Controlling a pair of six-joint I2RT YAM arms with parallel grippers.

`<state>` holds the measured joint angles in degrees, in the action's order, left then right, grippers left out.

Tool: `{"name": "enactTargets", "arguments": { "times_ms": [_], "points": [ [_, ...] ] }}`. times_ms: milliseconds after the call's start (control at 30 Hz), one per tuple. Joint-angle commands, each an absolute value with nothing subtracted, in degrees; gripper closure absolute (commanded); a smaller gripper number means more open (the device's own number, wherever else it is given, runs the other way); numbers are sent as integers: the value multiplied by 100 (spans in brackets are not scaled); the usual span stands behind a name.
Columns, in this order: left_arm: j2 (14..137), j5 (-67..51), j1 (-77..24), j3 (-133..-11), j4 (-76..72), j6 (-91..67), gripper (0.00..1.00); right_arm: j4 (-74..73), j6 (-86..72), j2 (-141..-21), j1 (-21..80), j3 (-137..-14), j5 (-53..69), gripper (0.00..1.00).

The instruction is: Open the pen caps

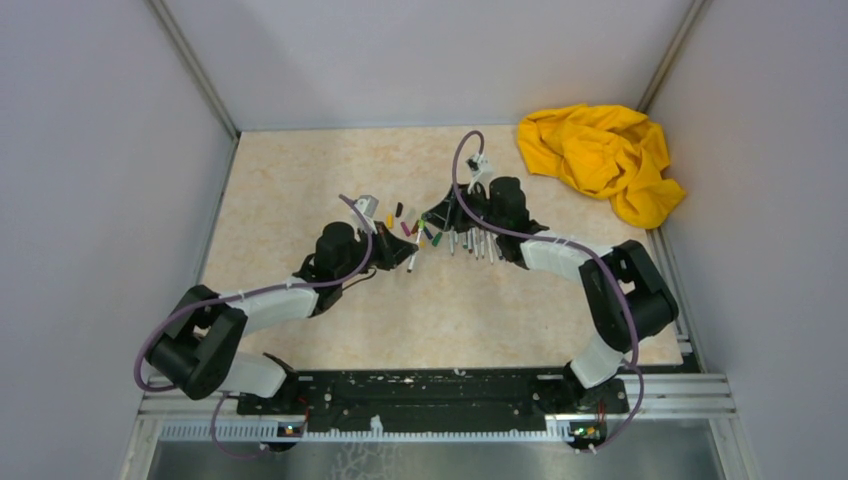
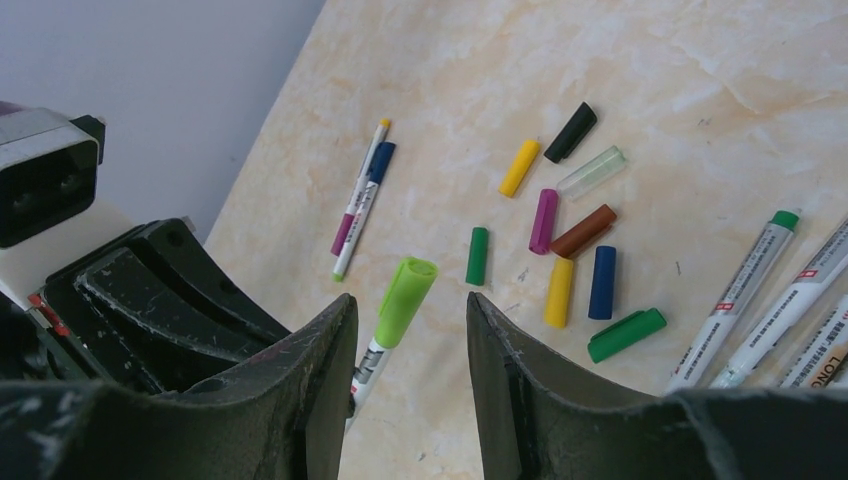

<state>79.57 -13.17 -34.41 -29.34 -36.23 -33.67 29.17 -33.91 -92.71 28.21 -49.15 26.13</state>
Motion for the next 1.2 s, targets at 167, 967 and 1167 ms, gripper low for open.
{"name": "enactTargets", "arguments": {
  "times_ms": [167, 967, 1167],
  "points": [
    [8095, -1504, -3514, -3132, -3987, -3493, 100, 3543, -3583, -9455, 2775, -4946, 2874, 56],
    [8455, -1133, -3788, -3054, -3710, -3975, 100, 3774, -3224, -9565, 2746, -5156, 2303, 100],
    [8605, -870, -4100, -2966, -3682, -3841, 100, 4048, -3064, -9453, 2587, -5271, 2097, 100]
  ]
}}
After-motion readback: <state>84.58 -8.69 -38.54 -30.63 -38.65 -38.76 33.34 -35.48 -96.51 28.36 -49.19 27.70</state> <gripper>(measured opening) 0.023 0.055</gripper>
